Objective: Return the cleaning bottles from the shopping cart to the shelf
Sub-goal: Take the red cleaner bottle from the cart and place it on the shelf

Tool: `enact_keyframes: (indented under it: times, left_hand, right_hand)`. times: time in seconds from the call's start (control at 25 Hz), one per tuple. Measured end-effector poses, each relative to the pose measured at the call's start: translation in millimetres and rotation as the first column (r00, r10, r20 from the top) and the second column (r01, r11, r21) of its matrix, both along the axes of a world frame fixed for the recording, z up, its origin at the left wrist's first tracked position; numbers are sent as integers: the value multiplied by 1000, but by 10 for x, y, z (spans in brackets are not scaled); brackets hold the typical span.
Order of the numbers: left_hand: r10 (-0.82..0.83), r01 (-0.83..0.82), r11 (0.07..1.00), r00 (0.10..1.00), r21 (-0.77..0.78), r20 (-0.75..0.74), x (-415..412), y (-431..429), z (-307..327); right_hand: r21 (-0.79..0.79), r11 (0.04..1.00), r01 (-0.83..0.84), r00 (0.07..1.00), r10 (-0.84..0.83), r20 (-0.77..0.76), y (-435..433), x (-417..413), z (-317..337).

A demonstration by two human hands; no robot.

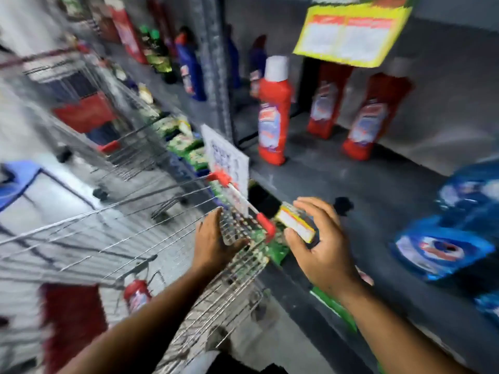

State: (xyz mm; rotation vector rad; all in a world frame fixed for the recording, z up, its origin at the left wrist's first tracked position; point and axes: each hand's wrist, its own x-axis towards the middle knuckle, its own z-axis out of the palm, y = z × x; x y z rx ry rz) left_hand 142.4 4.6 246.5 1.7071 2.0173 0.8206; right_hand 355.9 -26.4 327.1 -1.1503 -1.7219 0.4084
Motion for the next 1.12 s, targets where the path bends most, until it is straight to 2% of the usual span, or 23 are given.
enact_keyframes:
  times: [0.12,0.28,0.4,0.48,0.6,0.68,0.72,0.76,0.84,0.92,1.04,1.12]
  left_hand:
    - [195,-199,957,980,-211,-39,-1032,-189,-240]
    - [441,-394,809,898,-435,6,-1993,-570,-562]
    - [599,-506,701,800,-502,30,-2443,-767,-874]
    - [665,-521,613,746,-594,34,-2577,-820,-1103]
    - [721,-458,482,692,-747,40,-2633,-831,-1581]
    - [775,-376,379,628,-846,68,-2515,-831,-1904]
    - [821,-315,329,562,-890,105,-2446,-840,-2049]
    - [879,-245,295,448,-924,162,-2366,-861,-2182]
    - [971,-111,219,119,-969,205,-2303,-918,-2392]
    - [983,-115,135,-112,-984,148,-2307,-980,-2584]
    - [924,-130,78,-363,-988,121,-2304,-1014,-2729]
    - [859,-154,28,-501,-988,102,-2278,-1041,-2786]
  right_hand:
    - [-308,936,-168,985,167,-29,393,-814,-317]
    - [-648,721,-246,913,396,94,917,-1928,-863]
    - [-759,621,-195,812,536,230,1138,-2668,-1327]
    - [-809,563,-170,743,612,270,1202,-3021,-1635]
    - [-870,474,-136,629,720,294,1250,-3594,-2227]
    - [-910,401,-107,586,765,268,1223,-3951,-2637]
    - [-926,365,-92,579,777,248,1196,-4120,-2837]
    - [-934,347,-88,575,783,237,1157,-4252,-3001]
    - [-938,330,-110,543,810,221,1093,-4505,-3321]
    - [-938,318,-135,511,834,209,1070,-4723,-3569]
    - [-945,310,-106,513,831,215,1088,-4916,-3833]
    - [-959,281,-44,534,818,215,1091,-4939,-3898]
